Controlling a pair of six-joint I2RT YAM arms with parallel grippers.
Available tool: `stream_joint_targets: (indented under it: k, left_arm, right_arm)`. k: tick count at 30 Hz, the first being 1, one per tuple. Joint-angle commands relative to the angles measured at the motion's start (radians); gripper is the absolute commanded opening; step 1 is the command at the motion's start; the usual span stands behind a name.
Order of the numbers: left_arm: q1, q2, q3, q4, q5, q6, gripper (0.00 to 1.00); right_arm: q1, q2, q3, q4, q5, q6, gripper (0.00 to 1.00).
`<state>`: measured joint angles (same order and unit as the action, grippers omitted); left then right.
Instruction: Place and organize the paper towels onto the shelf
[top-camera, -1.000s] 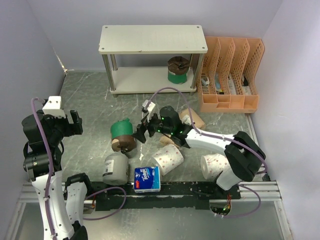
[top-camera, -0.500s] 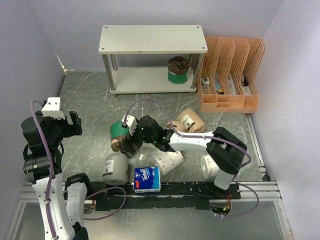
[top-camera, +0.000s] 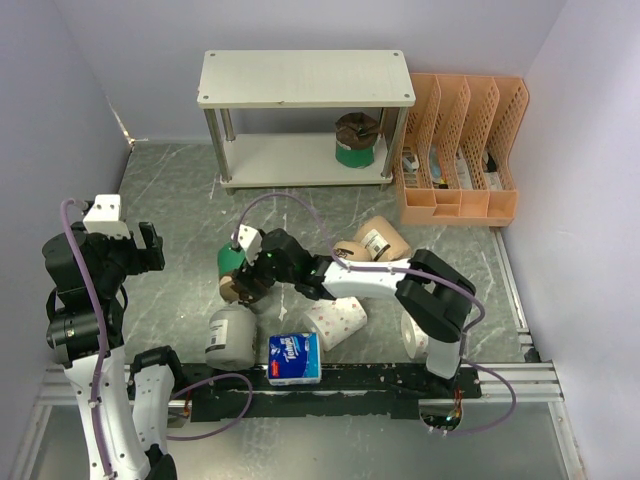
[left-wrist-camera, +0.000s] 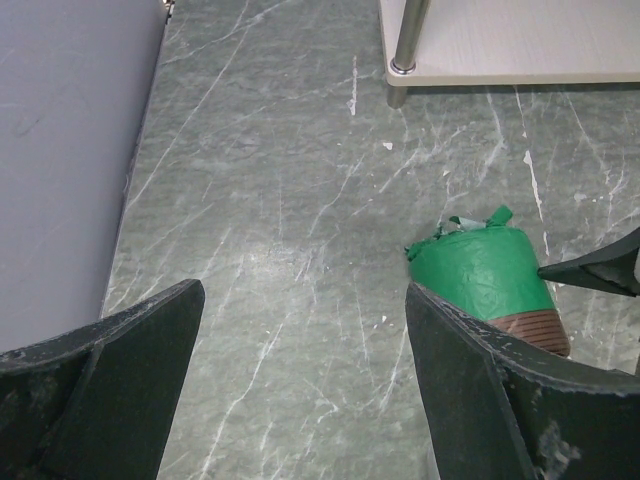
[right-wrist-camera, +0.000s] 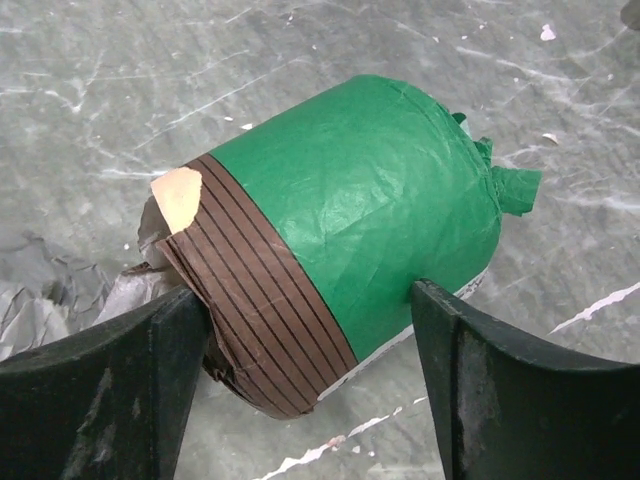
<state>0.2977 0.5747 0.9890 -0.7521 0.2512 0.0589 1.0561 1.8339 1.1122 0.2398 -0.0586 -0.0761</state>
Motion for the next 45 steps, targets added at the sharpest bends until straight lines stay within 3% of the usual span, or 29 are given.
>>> stream_joint_targets:
  k: [1,4,9,17,25,29,33,36,40,42,45]
  left_arm:
    - [0.012,-0.009,-0.005,0.028,-0.009,-0.01,0.94]
    - [0.012,-0.006,-0.006,0.028,-0.009,-0.01,0.94]
    - [0.011,-0.003,-0.006,0.029,-0.006,-0.008,0.94]
    - [0.011,-0.003,-0.006,0.028,-0.003,-0.008,0.94]
    - [0.012,-0.001,-0.006,0.029,-0.002,-0.007,0.93]
    - [0.011,-0.003,-0.006,0.029,-0.004,-0.008,0.94]
    - [0.011,-0.005,-0.006,0.027,-0.007,-0.008,0.94]
    - [0.011,-0.01,-0.006,0.028,-0.009,-0.01,0.94]
    - [0.012,-0.011,-0.005,0.028,-0.005,-0.008,0.94]
    - [0.011,-0.007,-0.006,0.027,-0.005,-0.008,0.94]
    - [0.011,-0.004,-0.006,0.028,-0.003,-0.009,0.93]
  right_arm:
    - [0.015,0.057,0.041,-0.042,0.065,-0.026,0.73]
    - [0.017,0.085,0.062,-0.061,0.076,-0.024,0.51]
    - [0.017,0.078,0.059,-0.057,0.07,-0.008,0.0]
    - [0.016,-0.041,-0.009,0.035,0.1,0.079,0.0]
    - [0.006,-0.178,0.018,0.093,0.13,0.335,0.0]
    - [-0.074,-0.185,0.052,0.123,0.07,0.609,0.0]
    - [-0.228,-0.126,0.045,0.243,-0.16,0.984,0.0]
    - [-0.321,-0.078,-0.031,0.469,-0.229,1.246,0.0]
    - [-0.401,0.006,-0.103,0.805,-0.222,1.551,0.0]
    - [-0.432,0.058,-0.133,0.94,-0.136,1.664,0.0]
    - [-0.469,0.143,-0.073,1.029,-0.02,1.746,0.0]
